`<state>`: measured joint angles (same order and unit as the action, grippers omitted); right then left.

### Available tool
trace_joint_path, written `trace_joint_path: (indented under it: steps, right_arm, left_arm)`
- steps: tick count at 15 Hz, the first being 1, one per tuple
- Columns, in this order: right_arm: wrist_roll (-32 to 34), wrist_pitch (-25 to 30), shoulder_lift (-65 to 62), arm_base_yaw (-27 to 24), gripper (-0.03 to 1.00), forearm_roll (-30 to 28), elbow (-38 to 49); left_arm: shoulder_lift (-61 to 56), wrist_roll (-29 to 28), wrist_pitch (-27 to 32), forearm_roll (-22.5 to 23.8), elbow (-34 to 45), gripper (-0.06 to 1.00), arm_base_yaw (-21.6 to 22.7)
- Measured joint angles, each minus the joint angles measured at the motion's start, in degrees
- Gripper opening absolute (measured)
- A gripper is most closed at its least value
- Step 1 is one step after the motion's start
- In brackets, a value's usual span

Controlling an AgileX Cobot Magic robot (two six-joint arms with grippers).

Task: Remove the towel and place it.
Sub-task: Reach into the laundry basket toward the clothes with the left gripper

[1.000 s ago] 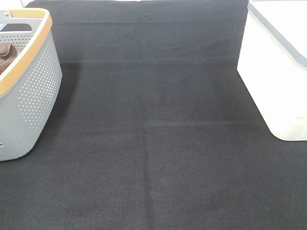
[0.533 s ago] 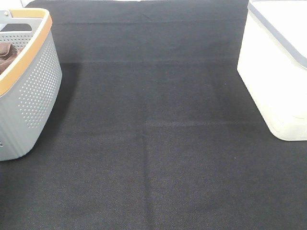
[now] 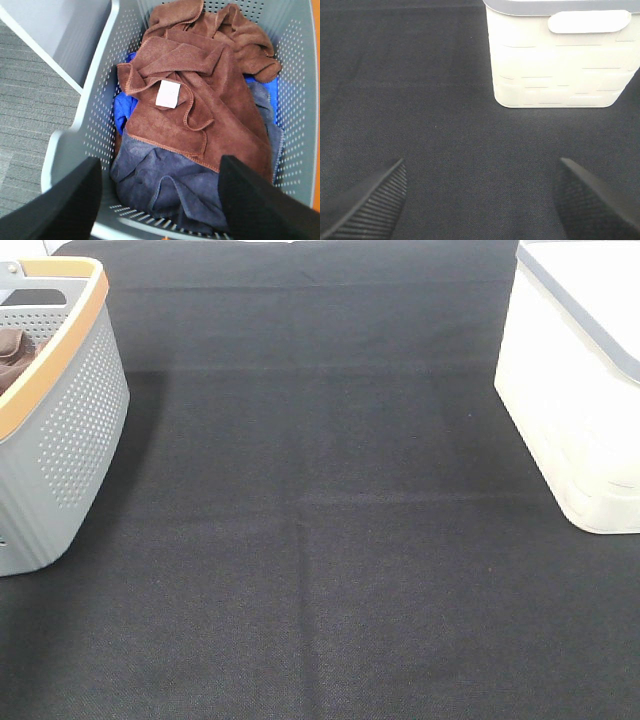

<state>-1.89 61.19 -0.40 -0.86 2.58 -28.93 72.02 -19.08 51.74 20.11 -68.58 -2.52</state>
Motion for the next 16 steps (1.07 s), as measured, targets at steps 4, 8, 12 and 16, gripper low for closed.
trace_joint_path:
  steps: [4, 8, 12, 16]
  right_arm:
    - [0.00, 0.00, 0.00, 0.00, 0.76, 0.00, 0.00]
    - [0.00, 0.00, 0.00, 0.00, 0.76, 0.06, 0.00]
    - [0.00, 0.00, 0.00, 0.00, 0.76, 0.06, 0.00]
    - [0.00, 0.00, 0.00, 0.00, 0.76, 0.06, 0.00]
  left_arm:
    - [13.46, 0.92, 3.90, 0.00, -8.59, 0.64, 0.11]
    - [25.21, 0.46, 9.51, -0.17, -15.81, 0.64, 0.11]
    - [27.85, -3.09, 9.85, -1.83, -16.16, 0.64, 2.41]
    - [27.90, -3.38, 13.12, -9.63, -16.50, 0.65, 11.97]
